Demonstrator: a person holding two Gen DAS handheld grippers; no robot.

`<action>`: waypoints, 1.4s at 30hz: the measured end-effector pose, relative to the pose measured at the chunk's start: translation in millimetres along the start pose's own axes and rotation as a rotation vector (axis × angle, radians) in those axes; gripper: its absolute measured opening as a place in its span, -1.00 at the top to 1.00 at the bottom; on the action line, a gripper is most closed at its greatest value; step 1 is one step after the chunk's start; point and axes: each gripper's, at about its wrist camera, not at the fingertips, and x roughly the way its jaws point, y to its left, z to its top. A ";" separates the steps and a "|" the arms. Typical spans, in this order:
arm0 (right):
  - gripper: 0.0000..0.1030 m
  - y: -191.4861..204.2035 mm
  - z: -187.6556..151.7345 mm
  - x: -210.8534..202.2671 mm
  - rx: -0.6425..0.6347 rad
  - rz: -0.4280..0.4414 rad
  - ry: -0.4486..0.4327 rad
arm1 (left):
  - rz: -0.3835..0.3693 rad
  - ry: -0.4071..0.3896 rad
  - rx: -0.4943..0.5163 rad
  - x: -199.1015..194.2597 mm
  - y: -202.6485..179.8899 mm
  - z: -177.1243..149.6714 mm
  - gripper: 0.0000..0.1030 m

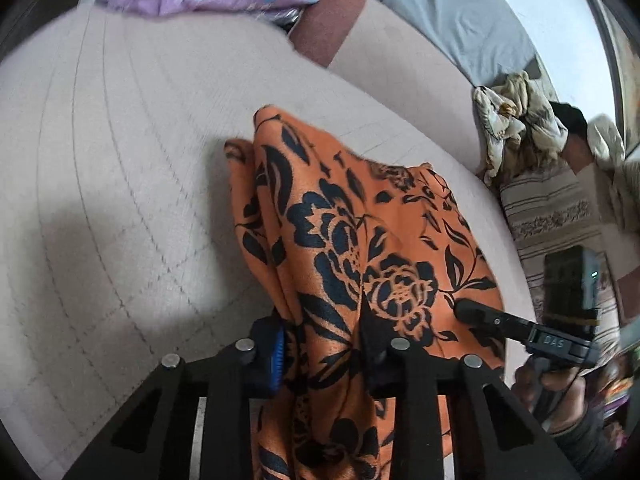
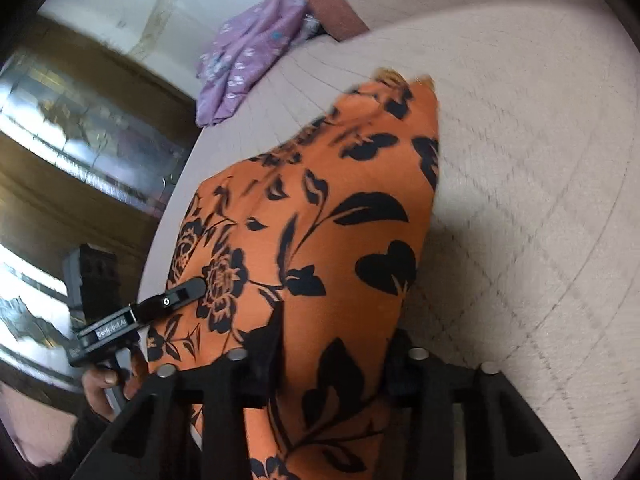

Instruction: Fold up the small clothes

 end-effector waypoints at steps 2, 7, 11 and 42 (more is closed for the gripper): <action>0.30 14.1 3.1 -10.9 -0.049 -0.008 -0.022 | -0.012 -0.032 0.026 -12.8 -11.6 4.3 0.44; 0.31 29.6 14.9 -55.1 -0.096 -0.004 -0.119 | -0.038 -0.127 0.118 -48.7 -57.1 23.2 0.44; 0.31 25.5 28.0 -107.7 -0.116 -0.014 -0.212 | -0.075 -0.167 0.182 -59.1 -91.1 35.7 0.44; -0.39 -77.7 31.7 -163.9 0.056 -0.089 -0.344 | 0.164 -0.050 0.249 -16.5 -81.2 -17.3 -0.47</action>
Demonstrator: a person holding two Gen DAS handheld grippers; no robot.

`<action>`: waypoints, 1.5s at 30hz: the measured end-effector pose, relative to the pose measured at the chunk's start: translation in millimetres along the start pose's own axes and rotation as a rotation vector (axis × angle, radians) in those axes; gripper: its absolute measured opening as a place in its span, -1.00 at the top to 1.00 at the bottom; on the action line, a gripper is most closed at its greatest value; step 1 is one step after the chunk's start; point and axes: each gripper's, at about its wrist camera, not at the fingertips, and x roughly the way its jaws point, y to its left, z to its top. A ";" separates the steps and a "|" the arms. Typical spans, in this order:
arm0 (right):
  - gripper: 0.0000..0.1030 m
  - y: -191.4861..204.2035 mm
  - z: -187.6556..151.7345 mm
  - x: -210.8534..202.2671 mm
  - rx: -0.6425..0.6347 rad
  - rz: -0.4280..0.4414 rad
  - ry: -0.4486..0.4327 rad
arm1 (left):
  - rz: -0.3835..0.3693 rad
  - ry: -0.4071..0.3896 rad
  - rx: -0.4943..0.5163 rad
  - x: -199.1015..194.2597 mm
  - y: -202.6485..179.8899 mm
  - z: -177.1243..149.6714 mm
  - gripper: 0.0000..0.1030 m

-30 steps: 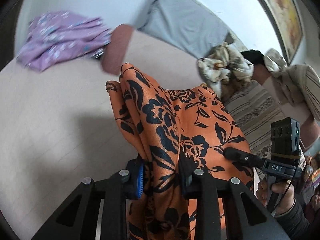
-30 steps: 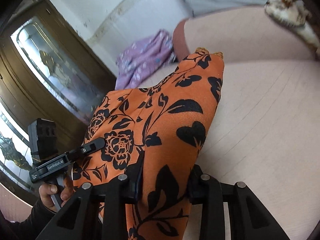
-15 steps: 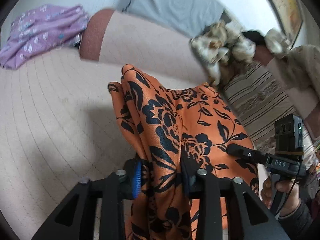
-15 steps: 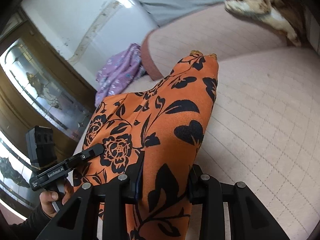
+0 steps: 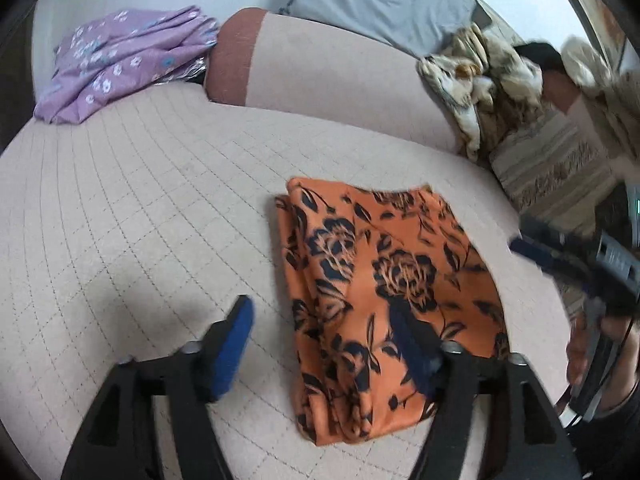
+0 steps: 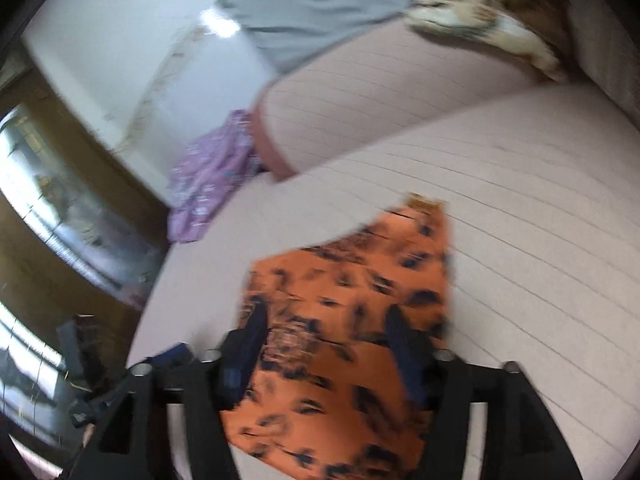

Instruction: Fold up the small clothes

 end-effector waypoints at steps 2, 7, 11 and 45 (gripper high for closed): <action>-0.44 0.7 -4.3 22.0 0.010 0.033 0.055 | 0.070 0.050 0.050 13.8 -4.9 -6.2 -0.47; -0.45 -27.6 -20.7 57.5 0.179 -0.034 0.143 | 0.124 0.131 0.050 24.2 -1.6 -12.5 -0.47; -0.62 4.6 -6.9 42.4 0.033 -0.041 0.073 | 0.170 0.101 0.064 11.7 -3.7 -7.3 -0.47; -0.98 72.6 -147.3 -50.4 -0.201 -0.456 0.094 | 0.352 -0.114 0.046 -107.4 -46.5 -44.0 -0.90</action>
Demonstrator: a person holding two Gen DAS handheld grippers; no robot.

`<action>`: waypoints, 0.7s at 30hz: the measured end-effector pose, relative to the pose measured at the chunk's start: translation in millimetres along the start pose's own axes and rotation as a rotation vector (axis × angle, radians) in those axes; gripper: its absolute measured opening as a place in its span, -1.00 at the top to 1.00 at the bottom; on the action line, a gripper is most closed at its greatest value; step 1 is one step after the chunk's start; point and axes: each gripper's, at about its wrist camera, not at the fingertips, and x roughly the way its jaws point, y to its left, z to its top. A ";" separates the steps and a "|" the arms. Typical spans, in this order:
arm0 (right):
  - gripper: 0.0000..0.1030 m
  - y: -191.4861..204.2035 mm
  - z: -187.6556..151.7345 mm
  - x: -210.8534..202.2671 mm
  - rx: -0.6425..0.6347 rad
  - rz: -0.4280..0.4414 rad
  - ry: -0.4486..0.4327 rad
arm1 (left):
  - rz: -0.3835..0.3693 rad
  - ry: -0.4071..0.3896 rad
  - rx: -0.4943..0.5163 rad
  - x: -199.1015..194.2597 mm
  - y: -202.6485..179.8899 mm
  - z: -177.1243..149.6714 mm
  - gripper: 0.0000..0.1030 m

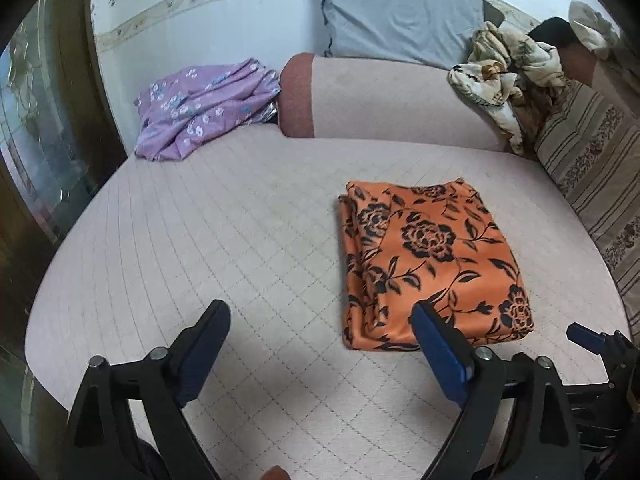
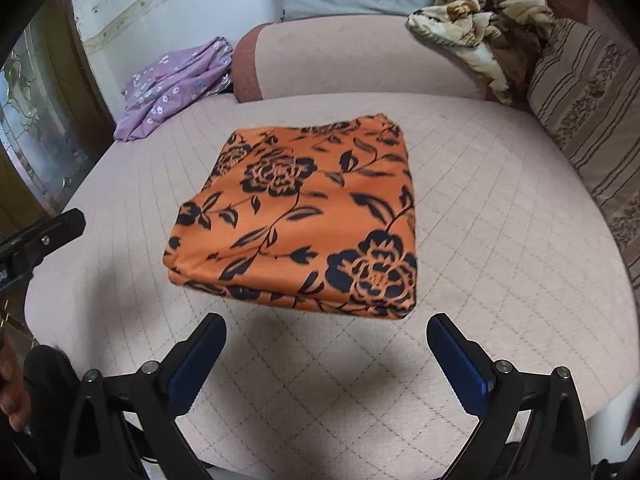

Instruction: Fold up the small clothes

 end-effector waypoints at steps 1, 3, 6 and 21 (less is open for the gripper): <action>-0.97 0.3 1.1 -1.5 -0.006 0.001 -0.002 | -0.001 -0.005 0.007 -2.4 -3.7 1.5 -0.97; -0.98 -0.7 2.0 -2.9 -0.007 -0.005 -0.002 | -0.013 -0.021 0.016 -6.6 -9.8 3.6 -0.97; -0.98 -2.6 0.6 -2.9 -0.003 -0.006 0.006 | -0.023 -0.022 0.020 -8.2 -16.3 5.9 -0.97; -0.98 -11.0 23.6 -11.6 -0.012 -0.044 -0.044 | -0.040 -0.024 0.057 -2.3 -37.3 13.3 -0.97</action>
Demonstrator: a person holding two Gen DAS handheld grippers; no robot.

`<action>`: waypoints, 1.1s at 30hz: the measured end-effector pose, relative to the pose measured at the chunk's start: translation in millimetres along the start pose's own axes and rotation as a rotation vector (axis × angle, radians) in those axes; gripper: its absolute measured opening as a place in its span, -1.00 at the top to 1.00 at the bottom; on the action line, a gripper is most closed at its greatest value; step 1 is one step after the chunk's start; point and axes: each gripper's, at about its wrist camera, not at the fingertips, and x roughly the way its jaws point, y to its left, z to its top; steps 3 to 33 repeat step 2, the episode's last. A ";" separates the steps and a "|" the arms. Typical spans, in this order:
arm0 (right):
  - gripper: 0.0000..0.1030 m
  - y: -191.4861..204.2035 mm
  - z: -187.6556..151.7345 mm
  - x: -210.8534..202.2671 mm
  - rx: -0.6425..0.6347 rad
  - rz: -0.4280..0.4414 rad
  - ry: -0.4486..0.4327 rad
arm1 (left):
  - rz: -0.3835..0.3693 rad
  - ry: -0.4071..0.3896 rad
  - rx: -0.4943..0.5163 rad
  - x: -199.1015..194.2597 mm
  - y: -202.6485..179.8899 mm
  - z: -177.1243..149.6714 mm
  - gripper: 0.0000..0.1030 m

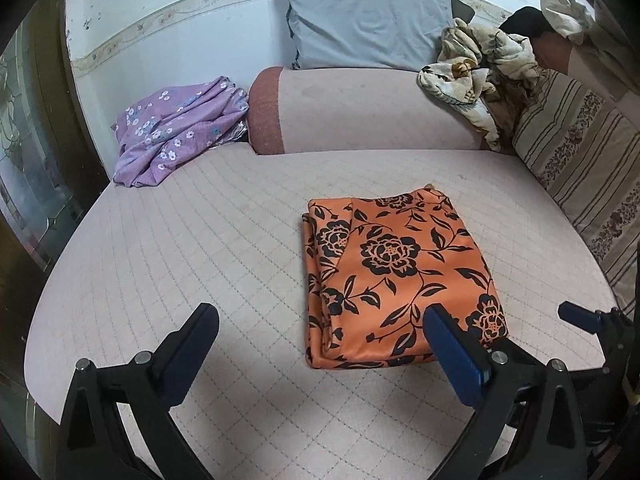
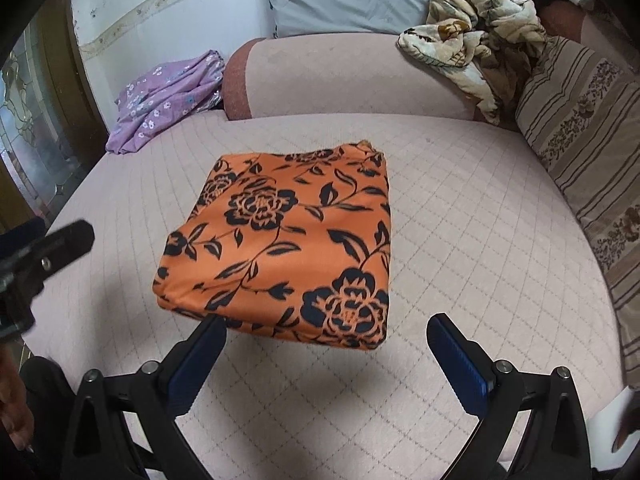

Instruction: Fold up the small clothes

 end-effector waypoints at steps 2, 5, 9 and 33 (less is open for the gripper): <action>-0.98 0.2 3.7 1.2 -0.004 -0.003 -0.002 | -0.007 0.006 0.006 1.6 -1.2 1.2 -0.97; -0.98 0.2 3.7 1.2 -0.004 -0.003 -0.002 | -0.007 0.006 0.006 1.6 -1.2 1.2 -0.97; -0.98 0.2 3.7 1.2 -0.004 -0.003 -0.002 | -0.007 0.006 0.006 1.6 -1.2 1.2 -0.97; -0.98 0.2 3.7 1.2 -0.004 -0.003 -0.002 | -0.007 0.006 0.006 1.6 -1.2 1.2 -0.97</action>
